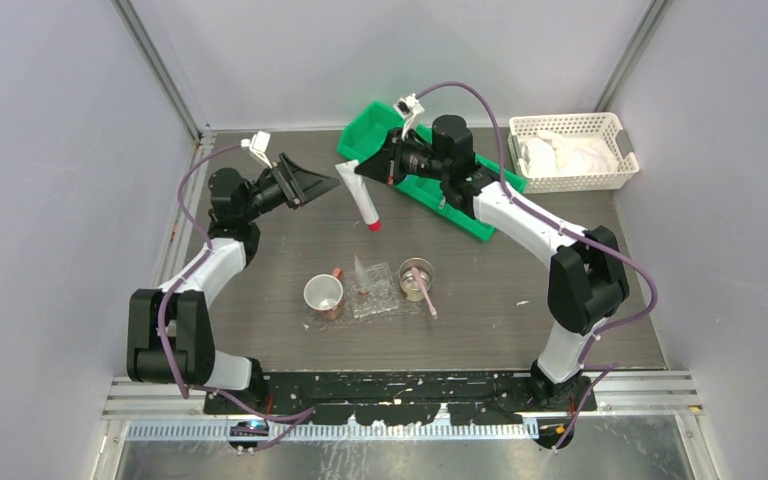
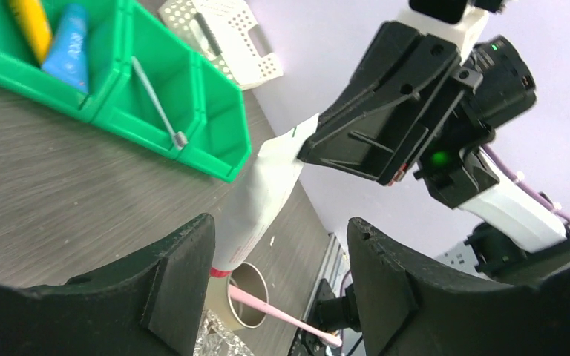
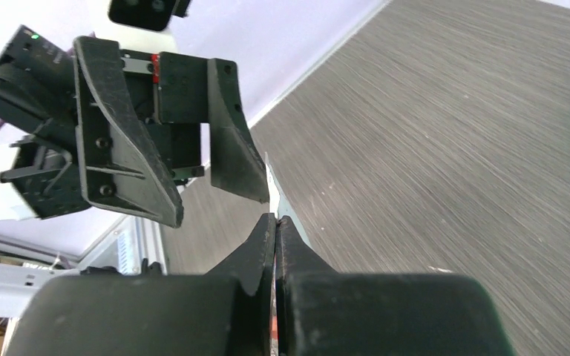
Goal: Prepare toiletry sets of a toothbrush and toothpaste on the tray
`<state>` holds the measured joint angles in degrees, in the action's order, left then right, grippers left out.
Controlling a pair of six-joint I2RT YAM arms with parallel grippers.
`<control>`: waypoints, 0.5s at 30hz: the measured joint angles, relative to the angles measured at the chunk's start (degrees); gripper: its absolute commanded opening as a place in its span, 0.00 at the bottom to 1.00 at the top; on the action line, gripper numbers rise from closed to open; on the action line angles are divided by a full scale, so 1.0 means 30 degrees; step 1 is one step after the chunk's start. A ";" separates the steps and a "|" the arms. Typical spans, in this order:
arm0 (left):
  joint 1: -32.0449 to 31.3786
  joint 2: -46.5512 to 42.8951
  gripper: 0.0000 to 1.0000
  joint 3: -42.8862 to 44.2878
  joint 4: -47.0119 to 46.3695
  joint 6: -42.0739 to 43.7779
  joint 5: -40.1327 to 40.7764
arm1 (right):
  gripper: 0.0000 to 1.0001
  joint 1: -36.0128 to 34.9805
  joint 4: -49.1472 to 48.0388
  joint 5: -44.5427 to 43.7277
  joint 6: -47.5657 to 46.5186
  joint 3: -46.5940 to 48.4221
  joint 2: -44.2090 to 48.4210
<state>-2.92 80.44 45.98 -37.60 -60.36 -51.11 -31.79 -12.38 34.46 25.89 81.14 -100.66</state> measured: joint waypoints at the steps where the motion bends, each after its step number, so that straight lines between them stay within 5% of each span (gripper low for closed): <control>1: 0.0000 0.0000 0.64 0.0015 -0.0379 -0.0109 -0.0248 | 0.01 0.0000 -0.0007 0.0379 0.0058 0.0255 -0.0029; 8: 0.0000 -0.0117 0.65 0.1115 -0.0204 0.1151 -0.1821 | 0.01 0.0000 -0.0219 0.2127 0.0641 0.1049 -0.0488; 15: -0.0087 -0.1224 0.63 0.1778 0.3963 0.5129 -0.2062 | 0.01 0.0000 0.0692 0.3344 0.0415 0.1290 -0.0823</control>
<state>-3.18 76.77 51.31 -25.71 -44.97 -57.30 -31.79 -10.31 44.49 27.14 85.01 -103.13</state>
